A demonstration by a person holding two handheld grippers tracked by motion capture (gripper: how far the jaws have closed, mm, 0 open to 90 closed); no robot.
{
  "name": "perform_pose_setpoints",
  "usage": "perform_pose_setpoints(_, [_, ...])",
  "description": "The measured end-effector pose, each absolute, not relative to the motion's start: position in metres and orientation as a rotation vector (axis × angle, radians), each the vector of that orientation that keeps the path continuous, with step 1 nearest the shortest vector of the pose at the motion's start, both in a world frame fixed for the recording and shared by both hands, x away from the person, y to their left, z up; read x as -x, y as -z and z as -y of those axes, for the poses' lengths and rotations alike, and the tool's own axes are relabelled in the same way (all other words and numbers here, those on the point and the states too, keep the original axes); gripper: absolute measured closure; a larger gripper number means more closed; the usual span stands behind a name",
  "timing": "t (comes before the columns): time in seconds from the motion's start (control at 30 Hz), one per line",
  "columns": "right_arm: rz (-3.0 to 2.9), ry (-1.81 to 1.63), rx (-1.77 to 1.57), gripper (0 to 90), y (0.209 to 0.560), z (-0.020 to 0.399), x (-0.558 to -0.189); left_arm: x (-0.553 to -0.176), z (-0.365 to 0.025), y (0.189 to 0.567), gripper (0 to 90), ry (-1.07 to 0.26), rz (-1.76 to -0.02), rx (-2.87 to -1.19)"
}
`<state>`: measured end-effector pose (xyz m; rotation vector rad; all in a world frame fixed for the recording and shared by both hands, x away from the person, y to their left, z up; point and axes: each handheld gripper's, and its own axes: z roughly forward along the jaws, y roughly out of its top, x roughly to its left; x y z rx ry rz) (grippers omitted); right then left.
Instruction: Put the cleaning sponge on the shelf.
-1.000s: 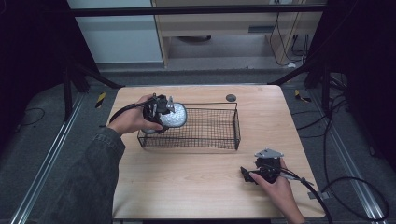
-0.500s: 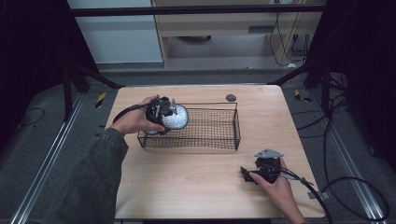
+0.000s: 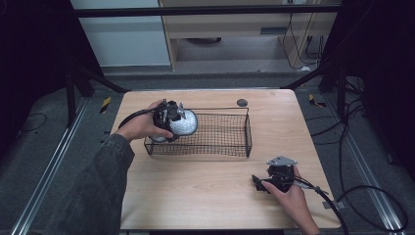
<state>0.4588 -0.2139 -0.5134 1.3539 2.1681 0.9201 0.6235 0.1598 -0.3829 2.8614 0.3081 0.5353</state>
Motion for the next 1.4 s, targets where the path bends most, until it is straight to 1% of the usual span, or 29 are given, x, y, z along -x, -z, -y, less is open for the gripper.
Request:
perform_pose_setpoints(0.13, [-2.167, -0.922, -1.357, 0.4, 0.513, 0.214, -0.459, -0.625, -0.161, 0.381, 2.8, -0.543, -0.334, -2.845])
perform_pose_setpoints(0.3, [-2.169, -0.921, -1.354, 0.4, 0.513, 0.214, -0.459, -0.625, -0.162, 0.378, 4.1, -0.549, -0.355, -2.822])
perform_pose_setpoints(0.67, [-2.168, -0.922, -1.356, 0.4, 0.513, 0.214, -0.459, -0.623, -0.163, 0.375, 4.9, -0.546, -0.336, -2.821])
perform_pose_setpoints(1.07, [-2.167, -0.92, -1.355, 0.4, 0.513, 0.214, -0.459, -0.618, -0.165, 0.366, 6.2, -0.559, -0.337, -2.777])
perform_pose_setpoints(1.4, [-2.167, -0.92, -1.355, 0.4, 0.513, 0.214, -0.459, -0.609, -0.165, 0.359, 6.5, -0.568, -0.382, -2.725])
